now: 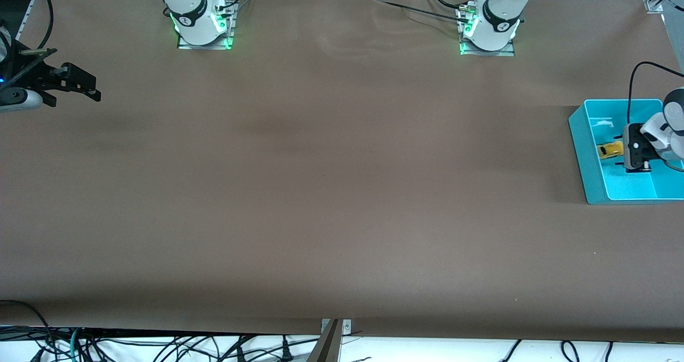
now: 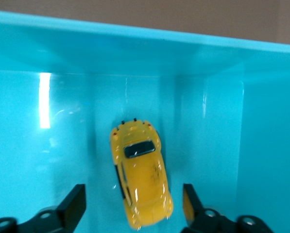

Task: Wind and store yellow beetle car
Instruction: 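Carry the car over the cyan tray, lower it in, open the left gripper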

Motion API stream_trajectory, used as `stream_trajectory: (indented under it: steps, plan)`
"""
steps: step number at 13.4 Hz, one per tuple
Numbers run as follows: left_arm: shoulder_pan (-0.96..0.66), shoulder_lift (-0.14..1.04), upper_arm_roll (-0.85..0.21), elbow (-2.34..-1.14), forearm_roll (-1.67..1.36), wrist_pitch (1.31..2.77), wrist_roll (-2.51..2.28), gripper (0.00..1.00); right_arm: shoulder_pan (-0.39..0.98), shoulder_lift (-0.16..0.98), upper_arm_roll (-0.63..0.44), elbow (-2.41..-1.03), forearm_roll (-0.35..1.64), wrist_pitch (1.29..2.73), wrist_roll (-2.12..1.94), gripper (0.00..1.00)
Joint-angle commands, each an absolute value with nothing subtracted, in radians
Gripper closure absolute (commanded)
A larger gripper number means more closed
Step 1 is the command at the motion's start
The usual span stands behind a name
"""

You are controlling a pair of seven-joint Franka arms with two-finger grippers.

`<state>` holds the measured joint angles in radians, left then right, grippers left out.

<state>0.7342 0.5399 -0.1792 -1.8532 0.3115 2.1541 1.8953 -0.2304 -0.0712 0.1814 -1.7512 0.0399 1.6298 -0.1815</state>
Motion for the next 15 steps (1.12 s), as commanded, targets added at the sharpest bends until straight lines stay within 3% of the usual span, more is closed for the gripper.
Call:
stream_trajectory:
  steps: [1, 4, 10, 15]
  plan:
    - [0.732, 0.442, -0.202, -1.842, 0.321, 2.06, 1.911, 0.0, -0.23, -0.063, 0.178, -1.73, 0.046, 1.609, -0.169, 0.0]
    - [0.73, 0.374, -0.273, -1.76, 0.278, 1.953, 1.876, 0.0, -0.23, -0.064, 0.178, -1.73, 0.046, 1.609, -0.169, 0.0]
    - [0.73, 0.354, -0.474, -1.504, 0.269, 1.677, 1.49, 0.0, -0.23, -0.064, 0.179, -1.73, 0.048, 1.609, -0.169, 0.0]
    - [0.724, 0.356, -0.673, -1.457, 0.255, 1.625, 1.084, 0.0, -0.23, -0.064, 0.178, -1.73, 0.048, 1.609, -0.169, 0.0]
